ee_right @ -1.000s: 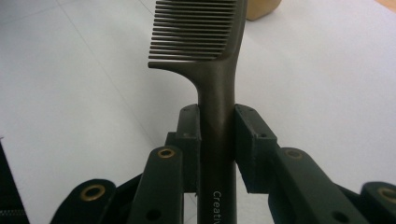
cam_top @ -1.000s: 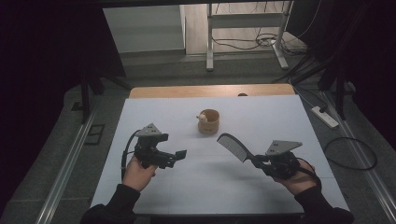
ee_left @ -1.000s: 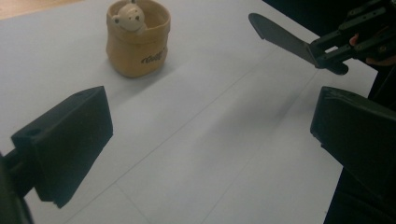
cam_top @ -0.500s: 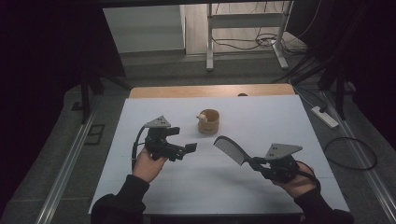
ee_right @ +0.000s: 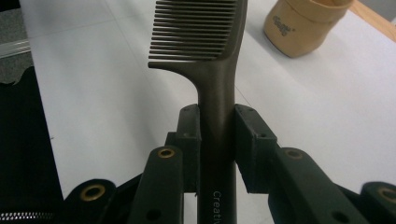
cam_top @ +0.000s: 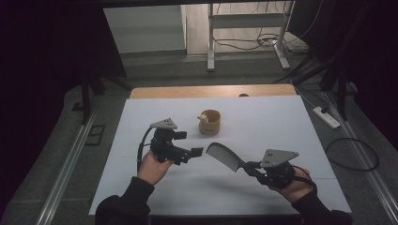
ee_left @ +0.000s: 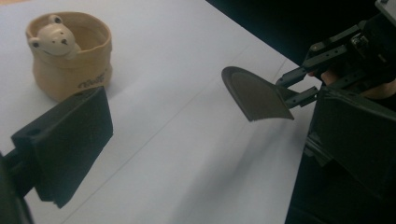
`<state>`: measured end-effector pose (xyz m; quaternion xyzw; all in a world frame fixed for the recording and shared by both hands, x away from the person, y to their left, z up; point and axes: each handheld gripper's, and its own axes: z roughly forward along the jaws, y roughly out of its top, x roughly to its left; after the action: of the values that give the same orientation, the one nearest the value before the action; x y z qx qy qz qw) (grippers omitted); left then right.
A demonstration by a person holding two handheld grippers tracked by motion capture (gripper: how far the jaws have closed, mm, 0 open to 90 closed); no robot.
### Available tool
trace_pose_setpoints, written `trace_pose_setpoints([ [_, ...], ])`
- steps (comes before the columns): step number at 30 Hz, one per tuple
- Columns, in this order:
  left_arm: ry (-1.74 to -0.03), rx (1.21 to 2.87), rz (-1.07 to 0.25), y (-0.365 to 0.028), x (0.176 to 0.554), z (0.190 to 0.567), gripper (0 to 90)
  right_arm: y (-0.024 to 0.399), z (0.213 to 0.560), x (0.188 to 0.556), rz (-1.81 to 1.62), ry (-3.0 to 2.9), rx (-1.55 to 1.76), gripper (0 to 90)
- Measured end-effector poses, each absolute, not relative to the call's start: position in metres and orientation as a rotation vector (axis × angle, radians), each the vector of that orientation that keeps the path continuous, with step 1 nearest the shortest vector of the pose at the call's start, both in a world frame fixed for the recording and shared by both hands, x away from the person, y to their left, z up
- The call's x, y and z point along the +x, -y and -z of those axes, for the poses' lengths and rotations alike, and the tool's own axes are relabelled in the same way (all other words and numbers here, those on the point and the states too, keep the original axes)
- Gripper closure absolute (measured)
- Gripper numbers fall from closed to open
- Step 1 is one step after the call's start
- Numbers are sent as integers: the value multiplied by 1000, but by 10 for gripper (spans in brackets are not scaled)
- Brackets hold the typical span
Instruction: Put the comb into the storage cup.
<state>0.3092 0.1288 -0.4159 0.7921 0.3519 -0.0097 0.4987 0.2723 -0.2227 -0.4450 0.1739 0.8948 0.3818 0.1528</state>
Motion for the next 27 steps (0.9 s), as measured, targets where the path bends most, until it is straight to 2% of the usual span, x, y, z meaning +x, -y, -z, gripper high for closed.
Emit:
trace_pose_setpoints([
  [27, -865, 1906, 240, -106, 317, 427, 0, 204, 443, 257, -1156, -2539, 333, 725],
])
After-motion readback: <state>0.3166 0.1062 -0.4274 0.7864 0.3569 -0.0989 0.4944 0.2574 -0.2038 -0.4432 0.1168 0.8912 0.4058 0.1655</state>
